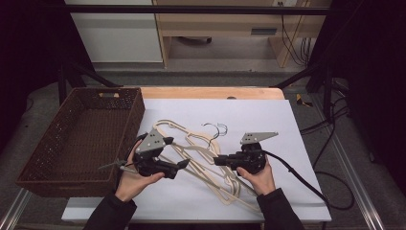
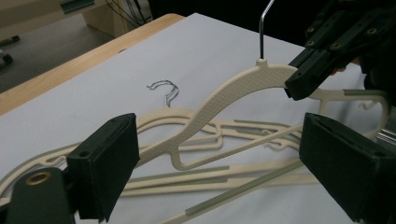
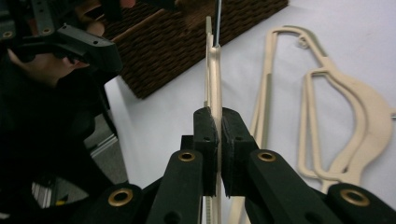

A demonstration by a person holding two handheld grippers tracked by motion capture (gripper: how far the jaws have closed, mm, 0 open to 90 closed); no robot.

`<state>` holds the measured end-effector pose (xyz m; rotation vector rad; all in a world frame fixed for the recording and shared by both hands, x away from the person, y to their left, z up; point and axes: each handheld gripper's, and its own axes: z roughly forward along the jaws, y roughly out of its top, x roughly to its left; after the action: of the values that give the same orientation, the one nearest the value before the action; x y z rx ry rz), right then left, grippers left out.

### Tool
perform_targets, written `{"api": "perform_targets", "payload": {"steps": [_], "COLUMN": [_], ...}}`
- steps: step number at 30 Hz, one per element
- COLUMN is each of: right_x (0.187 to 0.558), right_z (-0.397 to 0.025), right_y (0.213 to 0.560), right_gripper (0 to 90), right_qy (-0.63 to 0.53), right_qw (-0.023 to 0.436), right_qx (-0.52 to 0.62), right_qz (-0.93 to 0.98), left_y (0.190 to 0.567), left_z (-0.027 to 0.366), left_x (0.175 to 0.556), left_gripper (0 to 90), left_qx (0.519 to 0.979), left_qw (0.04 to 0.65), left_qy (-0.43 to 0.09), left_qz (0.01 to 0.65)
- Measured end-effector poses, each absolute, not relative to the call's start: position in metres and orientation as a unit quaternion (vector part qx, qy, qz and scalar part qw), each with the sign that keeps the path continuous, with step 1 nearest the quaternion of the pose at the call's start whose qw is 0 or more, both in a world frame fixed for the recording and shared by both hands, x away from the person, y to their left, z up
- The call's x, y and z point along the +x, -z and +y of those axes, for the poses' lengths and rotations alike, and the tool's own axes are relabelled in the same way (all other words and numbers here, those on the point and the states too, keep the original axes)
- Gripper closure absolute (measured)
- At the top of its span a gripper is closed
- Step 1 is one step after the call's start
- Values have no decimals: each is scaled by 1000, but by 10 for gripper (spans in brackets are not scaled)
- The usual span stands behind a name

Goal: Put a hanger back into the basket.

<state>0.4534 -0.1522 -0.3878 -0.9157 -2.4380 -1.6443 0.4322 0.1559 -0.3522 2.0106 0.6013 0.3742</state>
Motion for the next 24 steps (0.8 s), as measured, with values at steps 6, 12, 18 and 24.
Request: {"api": "perform_targets", "payload": {"steps": [6, 12, 18, 24], "right_x": [445, 443, 441, 441], "right_z": [-147, -144, -140, -139], "right_y": [391, 396, 395, 396], "right_gripper": [866, 866, 866, 864], "right_qy": [530, 524, 521, 516], "right_qw": [56, 69, 77, 81], "right_qx": [-260, -236, -221, -219], "right_qz": [-805, -816, -821, -824], "left_y": [368, 376, 381, 383], "left_z": [151, 142, 135, 136], "left_x": [425, 428, 428, 428], "left_gripper": [198, 406, 599, 672], "left_qx": [850, 864, 875, 882], "left_qw": [452, 432, 421, 408], "left_qy": [-148, -139, -123, -122], "left_qz": [228, 217, 207, 201]}}
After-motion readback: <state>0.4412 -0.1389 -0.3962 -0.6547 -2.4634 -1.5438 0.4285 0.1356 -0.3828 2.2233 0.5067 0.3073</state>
